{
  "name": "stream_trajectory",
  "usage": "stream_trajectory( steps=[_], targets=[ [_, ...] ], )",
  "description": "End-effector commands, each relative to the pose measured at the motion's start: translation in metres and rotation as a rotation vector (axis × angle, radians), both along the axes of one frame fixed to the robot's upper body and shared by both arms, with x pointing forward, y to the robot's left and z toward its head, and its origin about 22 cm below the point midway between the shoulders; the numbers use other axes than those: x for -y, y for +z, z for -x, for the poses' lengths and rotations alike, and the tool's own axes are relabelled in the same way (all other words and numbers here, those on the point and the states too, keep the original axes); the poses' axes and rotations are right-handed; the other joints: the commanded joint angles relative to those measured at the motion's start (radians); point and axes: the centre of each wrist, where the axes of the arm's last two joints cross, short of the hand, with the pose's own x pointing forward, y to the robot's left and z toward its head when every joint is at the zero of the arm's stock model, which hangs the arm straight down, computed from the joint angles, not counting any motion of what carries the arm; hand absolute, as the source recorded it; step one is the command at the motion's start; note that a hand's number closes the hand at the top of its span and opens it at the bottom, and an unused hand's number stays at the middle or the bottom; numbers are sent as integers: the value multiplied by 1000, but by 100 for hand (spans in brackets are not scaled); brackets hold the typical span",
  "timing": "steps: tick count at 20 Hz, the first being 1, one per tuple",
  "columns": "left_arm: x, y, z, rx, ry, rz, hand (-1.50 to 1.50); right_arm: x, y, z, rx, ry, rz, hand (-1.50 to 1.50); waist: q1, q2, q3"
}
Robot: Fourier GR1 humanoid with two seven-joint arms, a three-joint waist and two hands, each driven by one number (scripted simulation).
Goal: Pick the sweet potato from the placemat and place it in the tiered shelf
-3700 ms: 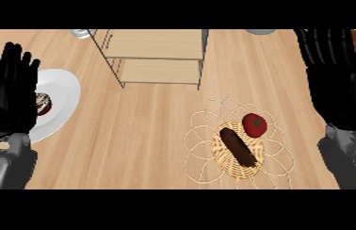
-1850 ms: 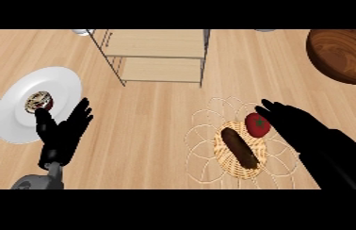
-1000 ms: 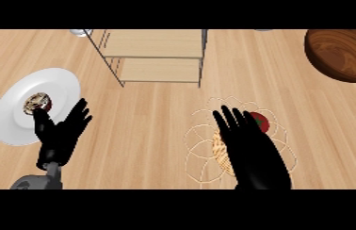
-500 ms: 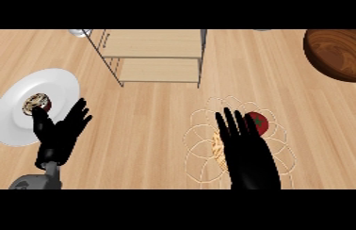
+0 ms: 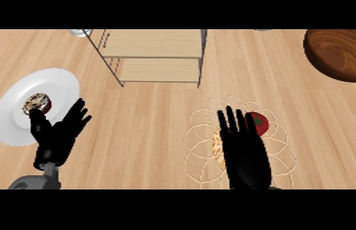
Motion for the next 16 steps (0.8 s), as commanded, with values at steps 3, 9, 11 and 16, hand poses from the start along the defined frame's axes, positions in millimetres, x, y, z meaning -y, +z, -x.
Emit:
stream_trajectory(
  steps=[3,9,11,16],
  targets=[
    [0,6,11,-44,9,-3,0,16,-28,-16,28,-68,53,-150,4,4,-6],
    [2,-14,3,-47,13,1,0,5,-42,-13,53,-33,41,-150,-1,5,-6],
    [11,-13,6,-44,6,10,0,10,-31,-25,54,-29,22,-150,0,5,-6],
    [15,-2,-1,-50,-11,-8,0,30,-46,-42,65,2,4,-150,1,5,-6]
  ],
)
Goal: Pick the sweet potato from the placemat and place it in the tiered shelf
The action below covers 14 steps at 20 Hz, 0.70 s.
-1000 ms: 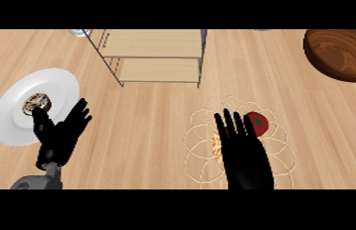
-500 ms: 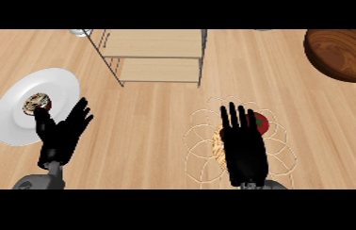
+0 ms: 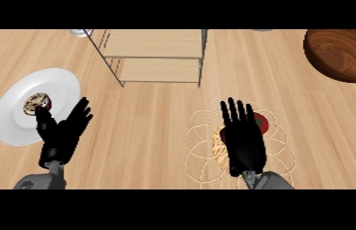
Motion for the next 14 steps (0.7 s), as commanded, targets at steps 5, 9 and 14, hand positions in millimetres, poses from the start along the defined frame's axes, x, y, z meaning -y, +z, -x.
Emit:
stream_trajectory(
  steps=[5,9,14],
  targets=[
    [13,-10,11,-50,-5,6,0,-1,-25,-1,-113,59,79,150,4,8,-4],
    [-2,-11,11,-51,0,3,0,17,-19,-8,-206,139,148,150,0,8,-4],
    [-14,3,0,-45,6,12,0,10,-40,-1,-177,196,52,150,1,9,-4]
  ],
)
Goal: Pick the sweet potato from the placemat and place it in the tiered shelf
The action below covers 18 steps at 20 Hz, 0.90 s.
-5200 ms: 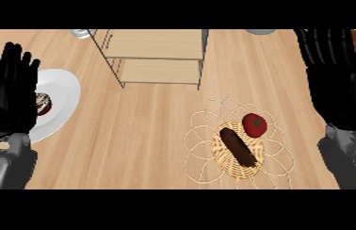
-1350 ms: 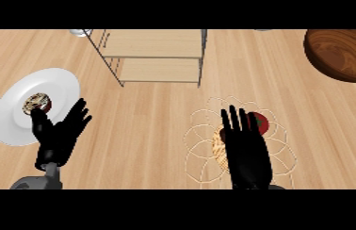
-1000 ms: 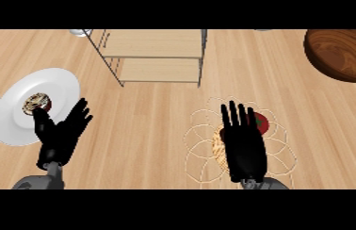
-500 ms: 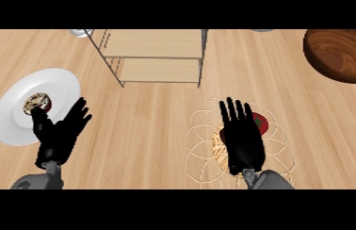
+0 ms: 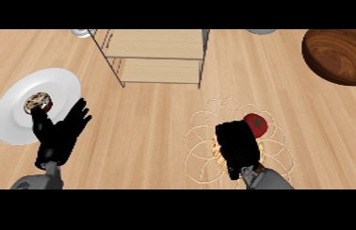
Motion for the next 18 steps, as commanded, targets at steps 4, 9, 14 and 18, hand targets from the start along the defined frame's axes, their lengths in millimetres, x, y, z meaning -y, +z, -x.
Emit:
stream_trajectory(
  steps=[4,9,14,18],
  targets=[
    [-11,5,-5,-47,5,-6,0,-22,-18,34,17,139,-26,150,-8,24,11],
    [16,-4,1,-30,-37,22,0,-84,19,40,-78,10,-346,150,35,33,13],
    [26,-3,-9,-30,-77,14,0,-101,63,29,-5,-44,-604,150,77,41,12],
    [24,-3,-13,-33,-86,-9,0,-125,112,37,161,-35,-692,150,69,25,9]
  ],
)
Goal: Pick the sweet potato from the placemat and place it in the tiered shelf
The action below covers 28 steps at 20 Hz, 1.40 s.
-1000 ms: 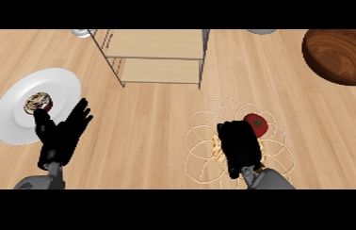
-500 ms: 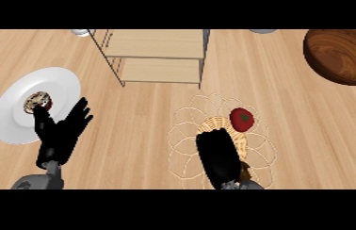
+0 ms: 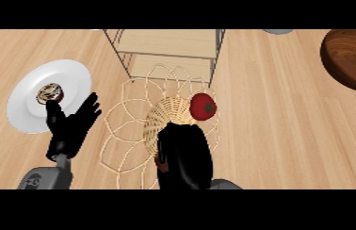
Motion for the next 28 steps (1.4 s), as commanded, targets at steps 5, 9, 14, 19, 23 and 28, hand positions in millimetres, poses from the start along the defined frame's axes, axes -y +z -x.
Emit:
stream_trajectory(
  steps=[5,9,14,19,23,28],
  targets=[
    [6,-13,5,-64,-2,-8,0,-34,95,-4,219,-155,-154,150,-7,-14,-6],
    [-6,-13,3,-70,23,-11,0,-42,144,-16,277,-204,-180,150,-13,-15,-7],
    [-8,-9,7,-59,26,-6,0,-56,193,-34,308,-266,-175,150,-11,-16,-6],
    [-11,-12,11,-51,44,-15,0,-61,239,-46,311,-310,-241,150,-30,-13,-5],
    [-2,-18,17,-58,32,4,0,-66,277,-62,323,-342,-256,150,-36,-11,-4],
    [-13,-14,7,-18,44,-16,0,-72,302,-89,339,-352,-226,150,-49,-2,-4]
  ],
)
